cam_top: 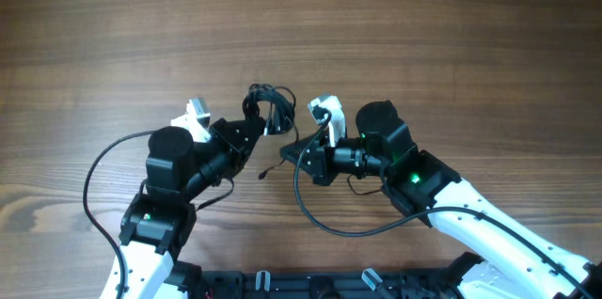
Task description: Untangle cables
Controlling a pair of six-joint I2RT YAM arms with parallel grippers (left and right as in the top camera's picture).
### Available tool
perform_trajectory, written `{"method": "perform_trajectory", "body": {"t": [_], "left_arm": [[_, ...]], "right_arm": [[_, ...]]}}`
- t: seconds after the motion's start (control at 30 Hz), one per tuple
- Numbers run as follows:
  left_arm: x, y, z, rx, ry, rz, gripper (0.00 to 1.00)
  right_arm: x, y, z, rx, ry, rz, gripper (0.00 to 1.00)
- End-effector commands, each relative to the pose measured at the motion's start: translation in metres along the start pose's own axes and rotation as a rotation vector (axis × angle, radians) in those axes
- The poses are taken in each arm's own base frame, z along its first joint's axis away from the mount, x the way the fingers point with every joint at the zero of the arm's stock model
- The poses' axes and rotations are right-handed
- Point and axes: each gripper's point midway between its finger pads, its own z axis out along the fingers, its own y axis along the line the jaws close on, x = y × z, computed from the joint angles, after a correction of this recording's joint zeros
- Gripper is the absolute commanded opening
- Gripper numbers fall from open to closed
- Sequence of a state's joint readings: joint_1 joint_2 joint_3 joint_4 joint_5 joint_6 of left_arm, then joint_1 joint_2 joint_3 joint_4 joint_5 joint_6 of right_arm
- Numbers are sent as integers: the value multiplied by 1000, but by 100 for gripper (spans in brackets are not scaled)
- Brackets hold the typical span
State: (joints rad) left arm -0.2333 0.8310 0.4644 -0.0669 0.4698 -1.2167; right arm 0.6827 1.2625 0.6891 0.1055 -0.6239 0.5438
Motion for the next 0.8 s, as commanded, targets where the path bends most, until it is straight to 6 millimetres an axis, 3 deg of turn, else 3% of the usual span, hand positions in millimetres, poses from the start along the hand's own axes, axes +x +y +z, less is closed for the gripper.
{"method": "perform_trajectory", "body": {"t": [0.0, 0.07, 0.2, 0.27, 0.33, 0.37, 0.43, 0.57, 0.67, 0.77], "left_arm": [[20, -3, 0, 25, 98, 143, 4], [27, -4, 1, 29, 119, 170, 4], [27, -3, 3, 17, 100, 183, 4], [20, -1, 3, 2, 60, 184, 4], [11, 1, 4, -17, 12, 183, 4], [8, 2, 4, -24, -6, 183, 4], [7, 2, 4, -26, -13, 184, 4], [15, 1, 4, -8, 33, 299, 4], [35, -5, 2, 52, 145, 415, 4], [54, -10, -2, 110, 248, 447, 4]], "right_arm": [[-10, 1, 1, 7, -34, -38, 4], [-11, 1, 1, 4, -38, -41, 5], [-2, -5, 1, 27, -2, -17, 18], [3, -10, -2, 47, 16, -29, 32], [3, -16, -12, 72, 21, -16, 52], [0, -19, -21, 84, 13, -11, 62], [-9, -18, -45, 91, -19, -46, 72], [-36, -30, -92, 195, -153, -145, 77], [-61, -60, -121, 368, -265, -181, 77], [-69, -72, -122, 377, -285, -169, 77]]}}
